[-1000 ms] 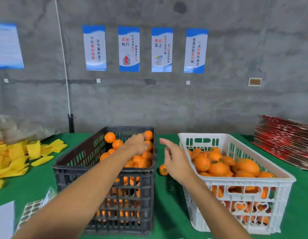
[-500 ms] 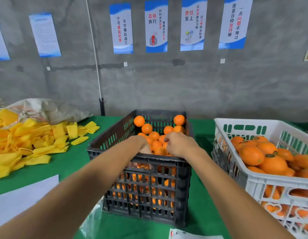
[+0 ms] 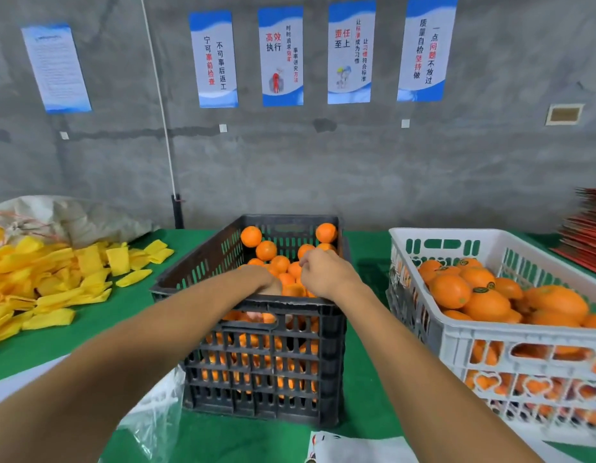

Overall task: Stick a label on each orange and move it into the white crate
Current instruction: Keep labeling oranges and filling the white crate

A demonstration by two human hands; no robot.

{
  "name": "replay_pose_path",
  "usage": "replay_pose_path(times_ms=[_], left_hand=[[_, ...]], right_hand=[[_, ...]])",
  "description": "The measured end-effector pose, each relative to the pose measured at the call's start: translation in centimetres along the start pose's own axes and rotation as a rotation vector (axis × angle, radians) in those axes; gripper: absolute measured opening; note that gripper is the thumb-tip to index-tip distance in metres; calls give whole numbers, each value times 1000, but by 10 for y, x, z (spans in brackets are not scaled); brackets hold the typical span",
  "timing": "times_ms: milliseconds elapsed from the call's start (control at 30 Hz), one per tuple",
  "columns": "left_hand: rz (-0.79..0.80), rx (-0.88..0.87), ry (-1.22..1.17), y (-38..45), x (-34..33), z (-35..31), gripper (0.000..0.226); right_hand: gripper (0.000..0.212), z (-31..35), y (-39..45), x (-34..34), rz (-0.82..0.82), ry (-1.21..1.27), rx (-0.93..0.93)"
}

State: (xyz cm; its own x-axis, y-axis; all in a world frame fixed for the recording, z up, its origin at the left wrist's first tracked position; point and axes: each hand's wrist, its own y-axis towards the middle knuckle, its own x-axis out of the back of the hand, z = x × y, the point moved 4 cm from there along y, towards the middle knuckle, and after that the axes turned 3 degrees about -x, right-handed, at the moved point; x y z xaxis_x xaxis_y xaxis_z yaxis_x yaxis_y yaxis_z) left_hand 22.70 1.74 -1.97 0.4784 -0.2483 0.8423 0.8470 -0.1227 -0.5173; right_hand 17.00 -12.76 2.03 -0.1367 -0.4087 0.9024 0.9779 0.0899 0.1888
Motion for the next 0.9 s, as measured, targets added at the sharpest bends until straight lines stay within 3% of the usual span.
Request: replay_pose_path(times_ms=[67, 133, 233, 300, 400, 533, 633, 767, 900], left_hand=[[-200, -138, -238, -3, 14, -11, 41], [-581, -270, -581, -17, 28, -14, 43], [-995, -451, -851, -56, 40, -22, 49], [-1119, -537, -908, -81, 45, -37, 53], [-1253, -625, -897, -110, 37, -73, 57], [-1421, -818, -632, -128, -17, -146, 69], [-1332, -924, -726, -109, -78, -184, 70], [-982, -814, -977, -62, -155, -212, 68], [-843, -703, -1032, -25, -209, -215, 73]], right_hand=[[29, -3, -2, 6, -113, 96, -24], [33, -7, -2, 13, -206, 175, -70], [49, -10, -3, 18, -192, 375, -109], [51, -14, -12, 24, -255, 619, -51], [47, -30, -48, 30, -474, 888, 48], [45, -73, -120, 16, -776, 895, 133], [50, -116, -162, -15, -763, 834, 52], [48, -163, -190, -64, -387, 739, -58], [40, -197, -212, -98, -200, 518, -92]])
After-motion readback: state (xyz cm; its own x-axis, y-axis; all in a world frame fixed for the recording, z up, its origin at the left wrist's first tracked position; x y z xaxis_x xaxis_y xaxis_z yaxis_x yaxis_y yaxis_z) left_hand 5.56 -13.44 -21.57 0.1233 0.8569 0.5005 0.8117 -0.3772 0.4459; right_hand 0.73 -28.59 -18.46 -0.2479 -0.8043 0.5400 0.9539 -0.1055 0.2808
